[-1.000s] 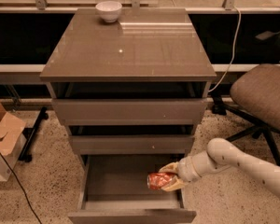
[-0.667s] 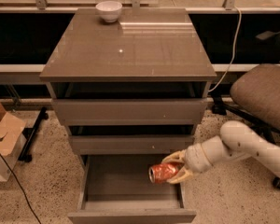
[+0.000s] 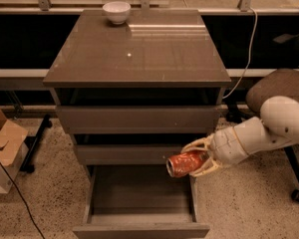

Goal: Pick coke can from bottom drawer and place on counter

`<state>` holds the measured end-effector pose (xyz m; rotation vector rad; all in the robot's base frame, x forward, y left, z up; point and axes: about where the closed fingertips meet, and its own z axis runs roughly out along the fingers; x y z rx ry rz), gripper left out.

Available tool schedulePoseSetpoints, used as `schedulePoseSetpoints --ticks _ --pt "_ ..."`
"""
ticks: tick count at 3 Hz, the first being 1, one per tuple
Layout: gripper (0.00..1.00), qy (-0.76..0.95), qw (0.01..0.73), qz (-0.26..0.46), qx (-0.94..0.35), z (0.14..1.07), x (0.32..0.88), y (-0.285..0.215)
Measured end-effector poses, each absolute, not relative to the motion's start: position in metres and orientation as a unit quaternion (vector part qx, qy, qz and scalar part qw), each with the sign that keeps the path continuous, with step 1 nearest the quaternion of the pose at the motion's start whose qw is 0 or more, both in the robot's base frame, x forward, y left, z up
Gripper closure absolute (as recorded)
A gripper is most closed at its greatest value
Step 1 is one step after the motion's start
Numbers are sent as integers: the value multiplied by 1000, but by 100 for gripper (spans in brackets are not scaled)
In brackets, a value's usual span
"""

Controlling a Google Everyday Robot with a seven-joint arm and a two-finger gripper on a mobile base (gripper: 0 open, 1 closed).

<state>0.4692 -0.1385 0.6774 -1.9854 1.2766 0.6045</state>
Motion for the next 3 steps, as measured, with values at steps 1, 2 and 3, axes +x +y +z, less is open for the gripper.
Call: schedulePoseSetpoints --ticks 1,2,3 --pt "100 469 357 168 -790 748 463 -133" --pt "100 446 366 93 -812 826 465 -114" --pt "100 446 366 93 -812 826 465 -114"
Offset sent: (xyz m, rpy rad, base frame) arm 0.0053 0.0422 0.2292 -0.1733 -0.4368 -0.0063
